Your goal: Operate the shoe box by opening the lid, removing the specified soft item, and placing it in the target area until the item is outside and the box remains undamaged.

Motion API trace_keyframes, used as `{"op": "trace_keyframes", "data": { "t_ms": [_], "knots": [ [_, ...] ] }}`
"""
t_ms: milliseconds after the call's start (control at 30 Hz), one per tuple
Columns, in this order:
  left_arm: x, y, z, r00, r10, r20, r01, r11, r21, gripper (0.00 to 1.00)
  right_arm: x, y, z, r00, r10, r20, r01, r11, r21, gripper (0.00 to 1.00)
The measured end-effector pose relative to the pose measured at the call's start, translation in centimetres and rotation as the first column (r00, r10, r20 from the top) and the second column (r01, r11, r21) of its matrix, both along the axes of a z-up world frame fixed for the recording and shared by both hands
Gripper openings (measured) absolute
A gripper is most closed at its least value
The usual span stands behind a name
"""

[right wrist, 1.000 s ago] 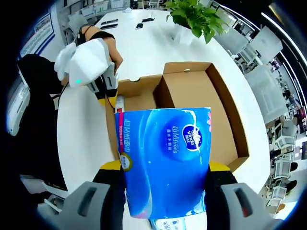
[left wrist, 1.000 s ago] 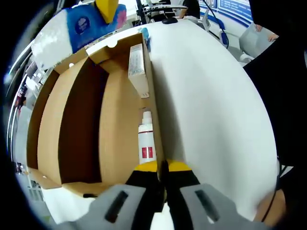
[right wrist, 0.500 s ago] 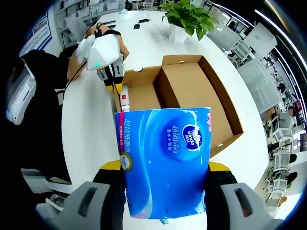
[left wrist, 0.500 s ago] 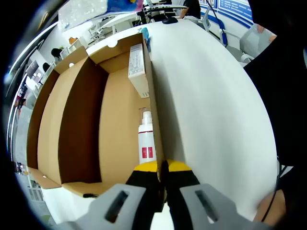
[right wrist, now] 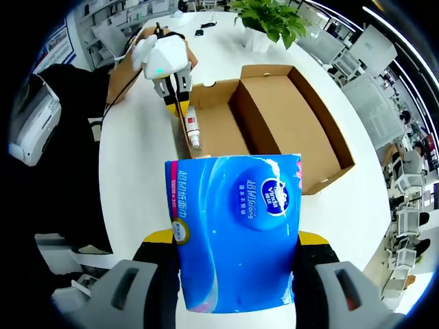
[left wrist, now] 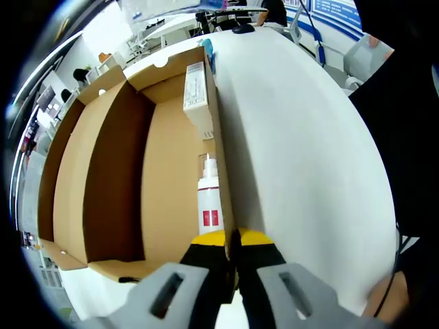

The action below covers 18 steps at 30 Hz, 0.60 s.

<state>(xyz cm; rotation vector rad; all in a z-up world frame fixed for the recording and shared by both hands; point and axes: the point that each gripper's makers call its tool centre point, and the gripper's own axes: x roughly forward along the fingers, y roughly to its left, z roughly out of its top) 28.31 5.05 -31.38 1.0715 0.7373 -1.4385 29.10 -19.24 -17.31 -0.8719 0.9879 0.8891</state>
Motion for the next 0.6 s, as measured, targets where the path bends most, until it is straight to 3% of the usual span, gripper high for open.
{"op": "trace_keyframes", "data": {
  "t_ms": [600],
  "knots": [
    [1.0,-0.2,0.2,1.0,-0.001,-0.002,0.001,1.0,0.0,0.03,-5.1,-5.6,-3.9,0.993,-0.071,-0.095,0.071,0.997,-0.011,0.66]
  ]
}}
